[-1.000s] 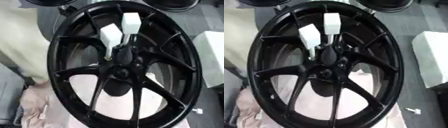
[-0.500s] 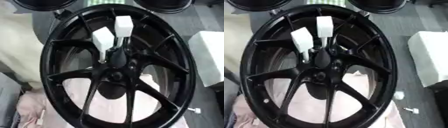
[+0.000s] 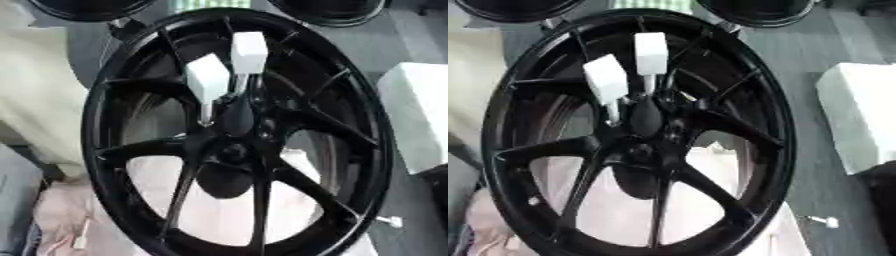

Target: Pull the pin out of the wheel hub.

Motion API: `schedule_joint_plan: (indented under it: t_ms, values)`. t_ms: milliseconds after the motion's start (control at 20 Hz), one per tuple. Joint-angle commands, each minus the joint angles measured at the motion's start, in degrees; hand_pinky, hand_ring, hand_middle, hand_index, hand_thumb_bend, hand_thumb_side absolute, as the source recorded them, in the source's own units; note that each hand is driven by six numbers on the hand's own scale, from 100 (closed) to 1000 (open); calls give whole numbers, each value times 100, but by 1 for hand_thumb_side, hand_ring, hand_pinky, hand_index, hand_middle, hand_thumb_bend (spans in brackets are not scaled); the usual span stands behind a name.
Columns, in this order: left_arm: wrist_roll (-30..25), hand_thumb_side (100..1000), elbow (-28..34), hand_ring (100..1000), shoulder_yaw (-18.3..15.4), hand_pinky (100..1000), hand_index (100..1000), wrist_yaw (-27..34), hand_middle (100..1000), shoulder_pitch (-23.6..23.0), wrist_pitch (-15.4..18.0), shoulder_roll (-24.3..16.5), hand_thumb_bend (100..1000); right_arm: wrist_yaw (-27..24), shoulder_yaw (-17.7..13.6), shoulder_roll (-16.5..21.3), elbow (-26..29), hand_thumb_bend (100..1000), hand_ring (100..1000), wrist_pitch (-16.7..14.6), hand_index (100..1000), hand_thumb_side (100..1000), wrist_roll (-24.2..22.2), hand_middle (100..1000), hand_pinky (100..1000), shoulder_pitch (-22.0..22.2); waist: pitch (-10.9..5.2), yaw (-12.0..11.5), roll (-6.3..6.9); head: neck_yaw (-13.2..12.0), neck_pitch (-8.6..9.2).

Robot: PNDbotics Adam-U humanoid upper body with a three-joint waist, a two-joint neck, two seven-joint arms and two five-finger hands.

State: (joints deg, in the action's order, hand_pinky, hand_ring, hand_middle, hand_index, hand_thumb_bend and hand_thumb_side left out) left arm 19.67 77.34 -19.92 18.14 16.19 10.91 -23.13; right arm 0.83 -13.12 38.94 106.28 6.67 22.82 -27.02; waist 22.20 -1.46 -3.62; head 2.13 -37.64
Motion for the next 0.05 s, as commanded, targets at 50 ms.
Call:
schedule_joint_plan:
  t_ms: [50]
  values:
    - [-11, 565, 70, 547, 13, 730, 718, 10, 532, 61, -16, -67, 695, -186, 204, -609, 124, 512, 663, -109, 714, 349, -219, 621, 818, -368, -169, -25, 56, 8, 33]
